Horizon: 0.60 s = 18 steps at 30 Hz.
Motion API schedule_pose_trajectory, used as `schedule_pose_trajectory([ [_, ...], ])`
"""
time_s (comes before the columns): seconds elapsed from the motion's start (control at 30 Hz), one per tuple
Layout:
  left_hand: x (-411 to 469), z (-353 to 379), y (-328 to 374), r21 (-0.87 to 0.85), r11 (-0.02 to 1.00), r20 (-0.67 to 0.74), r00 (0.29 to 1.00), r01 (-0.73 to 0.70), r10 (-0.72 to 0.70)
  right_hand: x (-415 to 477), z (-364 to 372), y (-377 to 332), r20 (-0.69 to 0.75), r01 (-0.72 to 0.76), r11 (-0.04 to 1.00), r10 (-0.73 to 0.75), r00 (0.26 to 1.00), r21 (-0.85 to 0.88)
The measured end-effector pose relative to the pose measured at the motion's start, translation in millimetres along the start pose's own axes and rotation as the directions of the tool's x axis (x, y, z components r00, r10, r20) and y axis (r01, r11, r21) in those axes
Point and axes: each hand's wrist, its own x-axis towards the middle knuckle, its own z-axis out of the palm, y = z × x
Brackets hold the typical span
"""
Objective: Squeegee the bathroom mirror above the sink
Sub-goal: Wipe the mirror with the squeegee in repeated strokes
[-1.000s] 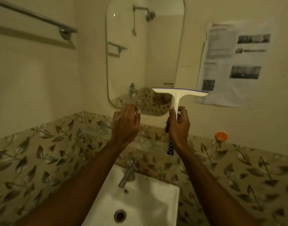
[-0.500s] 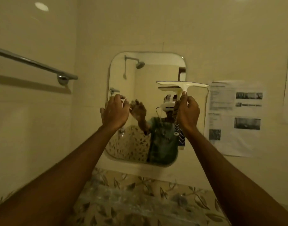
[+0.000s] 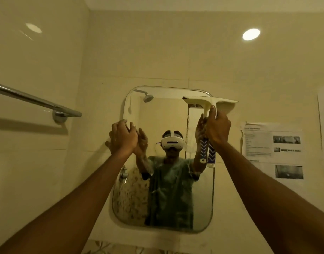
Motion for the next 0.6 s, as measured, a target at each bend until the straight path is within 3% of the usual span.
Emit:
schedule_pose_trajectory([
  [0.13, 8.4, 9.1, -6.6, -0.058, 0.998, 0.012, 1.000, 0.016, -0.016, 10.1, 8.0, -1.9, -0.022, 0.023, 0.999, -0.024, 0.999, -0.042],
  [0.43, 19.7, 28.1, -24.1, -0.076, 0.989, -0.099, 0.985, 0.131, -0.138, 29.1, 16.7, -7.5, 0.010, 0.044, 0.991, -0.043, 0.999, -0.125],
  [0.6, 36.1, 28.1, -38.5, -0.338, 0.934, -0.083, 0.985, 0.118, -0.154, 32.0, 28.1, -16.1, -0.016, 0.020, 0.984, -0.023, 1.000, -0.175],
])
